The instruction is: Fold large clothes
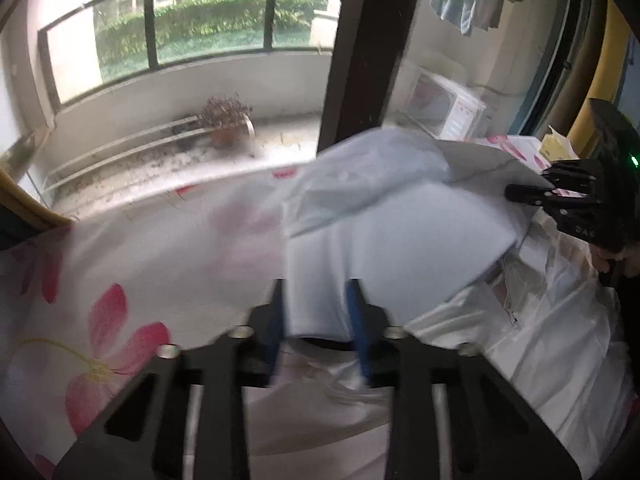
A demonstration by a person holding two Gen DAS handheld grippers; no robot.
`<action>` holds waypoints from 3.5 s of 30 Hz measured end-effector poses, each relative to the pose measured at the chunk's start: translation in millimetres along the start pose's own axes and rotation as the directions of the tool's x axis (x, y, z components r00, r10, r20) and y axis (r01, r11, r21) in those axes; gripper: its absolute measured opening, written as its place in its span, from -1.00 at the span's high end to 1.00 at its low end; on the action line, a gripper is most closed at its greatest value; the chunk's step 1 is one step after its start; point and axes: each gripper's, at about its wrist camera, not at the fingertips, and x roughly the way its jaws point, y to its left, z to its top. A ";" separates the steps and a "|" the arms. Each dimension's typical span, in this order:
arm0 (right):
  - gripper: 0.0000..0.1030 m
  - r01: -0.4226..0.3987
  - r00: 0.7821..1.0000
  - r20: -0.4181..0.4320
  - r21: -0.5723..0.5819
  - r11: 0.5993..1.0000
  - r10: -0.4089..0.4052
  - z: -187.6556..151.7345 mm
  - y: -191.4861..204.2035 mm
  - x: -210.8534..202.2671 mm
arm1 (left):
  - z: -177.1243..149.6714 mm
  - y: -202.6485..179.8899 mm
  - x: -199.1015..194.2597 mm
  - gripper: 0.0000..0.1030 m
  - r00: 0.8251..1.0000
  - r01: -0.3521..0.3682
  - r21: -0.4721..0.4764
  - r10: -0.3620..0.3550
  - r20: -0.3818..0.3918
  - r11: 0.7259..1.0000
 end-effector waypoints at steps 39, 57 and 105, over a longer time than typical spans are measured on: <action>0.45 0.166 0.970 0.213 -0.234 0.958 -0.116 -95.2 83.6 -109.3 | -96.3 -71.6 -119.1 0.73 0.956 -0.074 0.196 0.014 0.293 0.978; 0.45 0.112 0.977 0.190 -0.093 0.989 -0.093 -121.1 83.5 -143.0 | -129.2 -70.5 -150.5 0.73 0.965 -0.055 0.169 0.008 0.263 0.984; 0.92 -0.243 0.970 0.047 0.102 0.965 0.239 -104.3 133.4 -105.3 | -94.0 -96.7 -78.4 0.24 0.992 0.112 0.103 -0.118 0.050 0.988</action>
